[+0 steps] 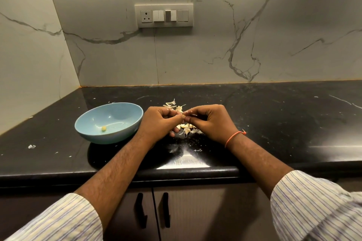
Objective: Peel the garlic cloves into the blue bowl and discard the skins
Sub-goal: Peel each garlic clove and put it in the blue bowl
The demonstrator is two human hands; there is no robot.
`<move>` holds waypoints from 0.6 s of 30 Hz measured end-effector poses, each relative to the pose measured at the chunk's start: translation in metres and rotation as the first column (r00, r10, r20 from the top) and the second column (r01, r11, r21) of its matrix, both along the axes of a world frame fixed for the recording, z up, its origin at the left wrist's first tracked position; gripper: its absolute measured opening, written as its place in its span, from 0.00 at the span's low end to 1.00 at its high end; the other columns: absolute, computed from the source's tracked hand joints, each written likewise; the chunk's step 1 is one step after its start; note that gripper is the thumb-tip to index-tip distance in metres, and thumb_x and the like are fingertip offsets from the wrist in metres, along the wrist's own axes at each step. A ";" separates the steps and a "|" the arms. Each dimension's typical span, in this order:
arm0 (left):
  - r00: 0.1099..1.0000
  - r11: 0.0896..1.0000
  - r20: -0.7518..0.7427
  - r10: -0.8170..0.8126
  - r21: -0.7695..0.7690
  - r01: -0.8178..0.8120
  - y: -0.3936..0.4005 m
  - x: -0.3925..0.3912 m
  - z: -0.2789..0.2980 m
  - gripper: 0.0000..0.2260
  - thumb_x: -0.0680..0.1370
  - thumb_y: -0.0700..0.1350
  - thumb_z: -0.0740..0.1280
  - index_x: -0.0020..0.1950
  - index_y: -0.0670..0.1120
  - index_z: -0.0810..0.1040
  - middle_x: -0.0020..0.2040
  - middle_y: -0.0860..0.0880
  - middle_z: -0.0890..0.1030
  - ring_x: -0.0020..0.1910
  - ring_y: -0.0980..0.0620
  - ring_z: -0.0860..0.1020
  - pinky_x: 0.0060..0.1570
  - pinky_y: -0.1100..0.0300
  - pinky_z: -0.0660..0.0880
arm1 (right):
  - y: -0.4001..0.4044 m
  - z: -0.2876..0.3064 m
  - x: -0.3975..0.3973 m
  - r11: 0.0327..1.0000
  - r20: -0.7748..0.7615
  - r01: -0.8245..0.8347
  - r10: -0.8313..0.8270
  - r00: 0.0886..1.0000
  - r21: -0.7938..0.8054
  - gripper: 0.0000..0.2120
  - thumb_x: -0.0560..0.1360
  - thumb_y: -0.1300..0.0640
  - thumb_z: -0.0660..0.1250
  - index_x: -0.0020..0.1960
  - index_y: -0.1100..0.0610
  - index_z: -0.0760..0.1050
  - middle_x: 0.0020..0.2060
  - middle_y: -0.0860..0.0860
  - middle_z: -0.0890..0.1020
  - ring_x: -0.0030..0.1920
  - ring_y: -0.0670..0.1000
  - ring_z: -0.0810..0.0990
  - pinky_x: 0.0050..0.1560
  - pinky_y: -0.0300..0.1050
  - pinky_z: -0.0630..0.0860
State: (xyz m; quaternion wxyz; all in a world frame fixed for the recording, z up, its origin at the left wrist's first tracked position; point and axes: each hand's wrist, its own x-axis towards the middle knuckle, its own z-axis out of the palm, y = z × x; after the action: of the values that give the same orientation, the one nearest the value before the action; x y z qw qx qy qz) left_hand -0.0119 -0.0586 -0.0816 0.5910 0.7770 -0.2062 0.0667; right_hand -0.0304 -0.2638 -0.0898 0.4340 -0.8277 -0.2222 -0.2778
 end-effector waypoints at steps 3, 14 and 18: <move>1.000 1.000 -0.011 -0.006 0.002 0.006 -0.001 0.000 0.000 0.04 0.79 0.40 0.75 0.50 0.40 0.86 0.41 0.44 0.88 0.35 0.51 0.85 0.33 0.62 0.82 | 0.000 0.000 0.001 1.000 -0.009 -0.009 0.009 1.000 0.006 0.10 0.75 0.58 0.79 0.55 0.58 0.88 0.47 0.48 0.89 0.49 0.43 0.88 0.54 0.48 0.85; 0.999 0.999 -0.033 -0.031 -0.012 0.030 -0.002 0.003 -0.001 0.06 0.81 0.42 0.73 0.52 0.40 0.84 0.42 0.44 0.88 0.35 0.50 0.85 0.32 0.62 0.82 | -0.002 0.001 0.004 0.979 -0.139 -0.112 0.136 0.981 0.170 0.10 0.75 0.63 0.77 0.57 0.60 0.87 0.48 0.53 0.89 0.52 0.51 0.89 0.57 0.51 0.85; 0.999 1.000 -0.038 -0.026 -0.003 0.026 -0.002 0.004 -0.001 0.07 0.81 0.43 0.73 0.53 0.40 0.84 0.43 0.43 0.88 0.35 0.50 0.86 0.32 0.61 0.82 | -0.002 0.003 0.005 0.953 -0.193 -0.121 0.178 0.965 0.277 0.09 0.76 0.66 0.76 0.56 0.61 0.85 0.48 0.56 0.89 0.51 0.55 0.89 0.55 0.50 0.85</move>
State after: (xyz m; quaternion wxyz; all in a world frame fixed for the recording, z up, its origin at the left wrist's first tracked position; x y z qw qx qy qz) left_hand -0.0075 -0.0601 -0.0829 0.5967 0.7746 -0.2048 0.0447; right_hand -0.0253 -0.2663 -0.0870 0.5812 -0.7687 -0.1975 -0.1797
